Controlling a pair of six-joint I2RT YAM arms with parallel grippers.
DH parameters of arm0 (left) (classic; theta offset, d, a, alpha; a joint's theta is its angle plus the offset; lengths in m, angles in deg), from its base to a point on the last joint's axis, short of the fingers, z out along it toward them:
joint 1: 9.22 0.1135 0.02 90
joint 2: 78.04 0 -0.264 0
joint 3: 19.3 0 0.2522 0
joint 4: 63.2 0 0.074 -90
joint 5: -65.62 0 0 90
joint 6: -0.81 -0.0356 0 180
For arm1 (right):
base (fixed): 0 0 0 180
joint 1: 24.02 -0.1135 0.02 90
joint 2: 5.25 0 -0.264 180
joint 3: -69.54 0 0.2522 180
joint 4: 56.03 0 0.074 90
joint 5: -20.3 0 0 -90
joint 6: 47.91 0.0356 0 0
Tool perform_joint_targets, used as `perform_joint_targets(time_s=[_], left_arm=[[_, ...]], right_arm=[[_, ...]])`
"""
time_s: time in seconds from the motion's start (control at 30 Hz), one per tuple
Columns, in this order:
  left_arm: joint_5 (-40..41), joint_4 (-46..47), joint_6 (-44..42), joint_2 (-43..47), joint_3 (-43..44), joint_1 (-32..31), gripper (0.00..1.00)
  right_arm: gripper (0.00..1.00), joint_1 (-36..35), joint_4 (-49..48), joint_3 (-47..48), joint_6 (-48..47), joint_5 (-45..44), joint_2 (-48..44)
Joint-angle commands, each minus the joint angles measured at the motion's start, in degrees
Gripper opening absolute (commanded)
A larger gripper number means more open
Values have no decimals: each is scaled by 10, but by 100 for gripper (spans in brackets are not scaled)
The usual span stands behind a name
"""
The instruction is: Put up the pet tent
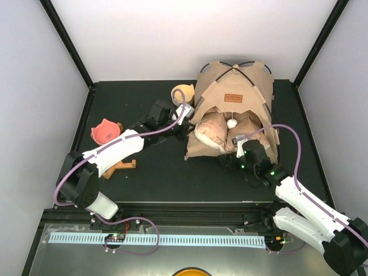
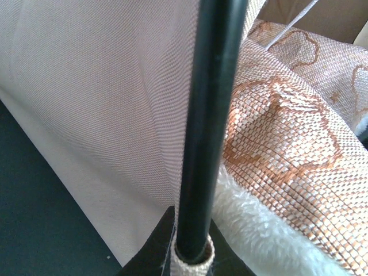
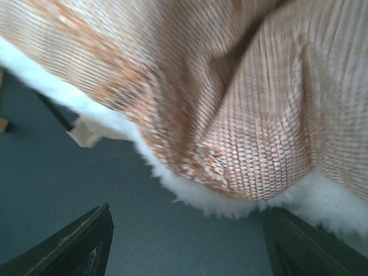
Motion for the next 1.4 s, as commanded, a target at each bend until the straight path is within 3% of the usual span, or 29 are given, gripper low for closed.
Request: perform_joint_targets(time_s=[0.0, 0.13, 0.23, 0.43, 0.6, 0.7, 0.83, 0.97, 1.17, 1.37], left_arm=[[-2, -24, 17, 43, -1, -26, 2], [-18, -73, -15, 64, 0, -58, 2], [-6, -126, -33, 82, -3, -79, 1], [17, -187, -36, 151, -40, -85, 1], [26, -184, -30, 187, -56, -84, 2], [35, -183, -28, 172, -49, -83, 2], [44, -183, -24, 150, -33, -83, 2], [28, -181, -33, 127, -25, -85, 2], [50, -208, -24, 131, -25, -88, 2], [142, -210, 31, 216, -98, -48, 2]], right_arm=[[74, -3, -44, -32, 56, -3, 12], [75, 1, -136, -17, 46, -52, 74], [75, 24, -149, 36, 18, -73, 138], [74, 55, -243, 54, -68, -139, 248], [77, 83, -210, 78, -93, -80, 326], [78, 79, -198, 42, -104, -7, 279], [84, 55, -162, -16, -104, 68, 147], [87, 45, -73, -21, -121, 139, 36], [85, 45, -12, 46, -125, 184, -55], [81, 46, 76, 222, -179, 140, -18]])
